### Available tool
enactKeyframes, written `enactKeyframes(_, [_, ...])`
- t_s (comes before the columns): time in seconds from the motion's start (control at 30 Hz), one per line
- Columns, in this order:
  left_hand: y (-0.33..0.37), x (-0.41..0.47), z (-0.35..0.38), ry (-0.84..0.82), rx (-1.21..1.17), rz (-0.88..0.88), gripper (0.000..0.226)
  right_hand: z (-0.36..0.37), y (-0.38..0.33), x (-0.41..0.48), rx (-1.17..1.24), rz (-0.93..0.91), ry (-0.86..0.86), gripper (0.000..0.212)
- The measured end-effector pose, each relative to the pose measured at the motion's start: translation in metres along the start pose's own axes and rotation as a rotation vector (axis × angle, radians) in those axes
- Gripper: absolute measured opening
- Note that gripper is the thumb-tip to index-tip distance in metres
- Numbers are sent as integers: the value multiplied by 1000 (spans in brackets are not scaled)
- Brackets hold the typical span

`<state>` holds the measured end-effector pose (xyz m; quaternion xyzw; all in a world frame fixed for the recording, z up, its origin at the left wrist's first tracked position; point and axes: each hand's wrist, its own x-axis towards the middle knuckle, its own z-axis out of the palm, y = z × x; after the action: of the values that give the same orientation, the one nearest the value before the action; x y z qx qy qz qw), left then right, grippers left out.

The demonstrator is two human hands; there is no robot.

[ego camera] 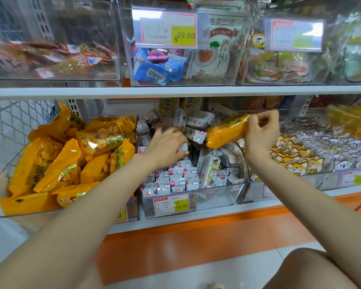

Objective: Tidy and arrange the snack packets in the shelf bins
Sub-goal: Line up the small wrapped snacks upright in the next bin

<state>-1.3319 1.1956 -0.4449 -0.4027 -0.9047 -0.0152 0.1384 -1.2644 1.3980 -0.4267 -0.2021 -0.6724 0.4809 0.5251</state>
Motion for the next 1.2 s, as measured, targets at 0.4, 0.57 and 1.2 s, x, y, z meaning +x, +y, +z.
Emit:
enactKeyframes(0.4, [17,-8,-31,277,-914,-269,34,-14,-23,-7,321,100,-262,22])
enactKeyframes(0.57, [15,-30,-48,-40,-1418,-456,31,-3,-36,-29,446,128,-573,26])
enactKeyframes(1.2, [-74,-154,-41,458,62,-736,49,67,-17,-27,-500,-459,-984,65])
